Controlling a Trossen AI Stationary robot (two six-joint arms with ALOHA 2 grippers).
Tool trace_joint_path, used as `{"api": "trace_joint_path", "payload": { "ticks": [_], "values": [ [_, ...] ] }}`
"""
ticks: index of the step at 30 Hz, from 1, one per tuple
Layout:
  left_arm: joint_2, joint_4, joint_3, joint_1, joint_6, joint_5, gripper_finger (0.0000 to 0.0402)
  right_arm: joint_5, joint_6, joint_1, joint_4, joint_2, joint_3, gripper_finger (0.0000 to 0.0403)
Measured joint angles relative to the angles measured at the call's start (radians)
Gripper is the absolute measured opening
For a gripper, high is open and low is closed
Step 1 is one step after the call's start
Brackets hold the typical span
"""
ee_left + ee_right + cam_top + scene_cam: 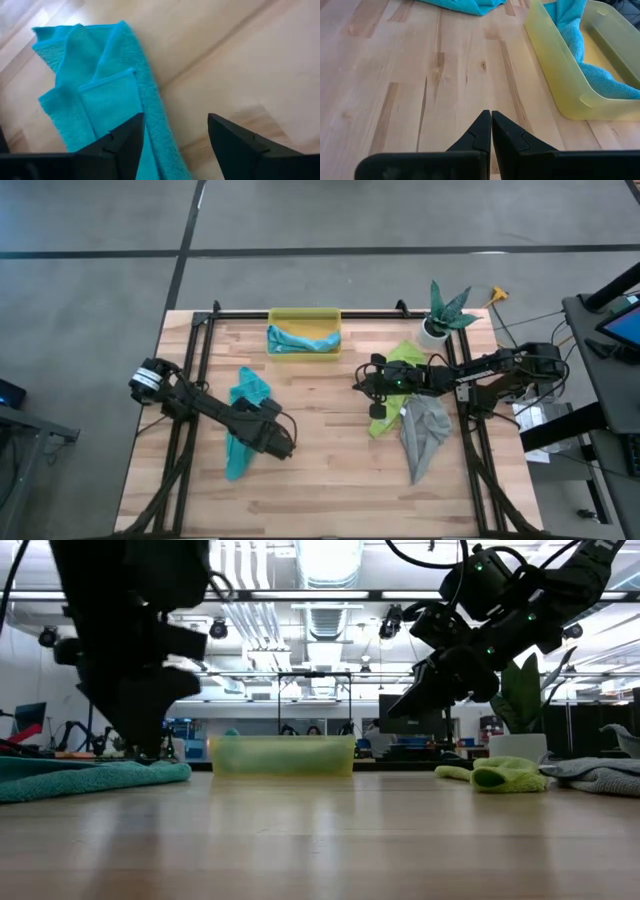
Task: Roll microfiber towels into tight, uniform cylinder then place into a basket
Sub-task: Roll the light blue towel
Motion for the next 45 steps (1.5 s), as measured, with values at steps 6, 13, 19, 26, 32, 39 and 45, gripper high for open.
{"api": "trace_joint_path", "payload": {
  "ticks": [6,13,19,26,32,39,45],
  "values": [
    [0.001,-0.047,-0.004,-0.001,-0.006,0.016,0.0206,0.000,0.008,0.000,-0.001,0.000,-0.004,0.0009],
    [0.002,-0.050,-0.050,-0.033,-0.060,0.112,0.0206,0.000,0.007,0.000,-0.001,0.000,-0.005,0.0009],
    [0.002,-0.057,-0.068,-0.062,-0.086,0.124,0.0206,0.000,0.007,0.000,-0.001,0.000,-0.006,0.0009],
    [0.002,-0.115,-0.056,-0.067,-0.086,0.129,0.0205,0.000,0.007,0.000,-0.001,0.000,-0.006,0.0009],
    [0.002,-0.141,-0.046,-0.068,-0.087,0.129,0.0205,0.000,0.007,0.000,-0.001,0.000,-0.006,0.0009],
    [0.002,-0.143,-0.044,-0.078,-0.087,0.129,0.0205,0.000,0.007,0.000,-0.001,0.000,-0.006,0.0009],
    [0.002,-0.165,-0.010,-0.081,-0.089,0.127,0.0205,0.000,0.007,0.000,0.000,0.000,-0.006,0.0009]
  ]
}}
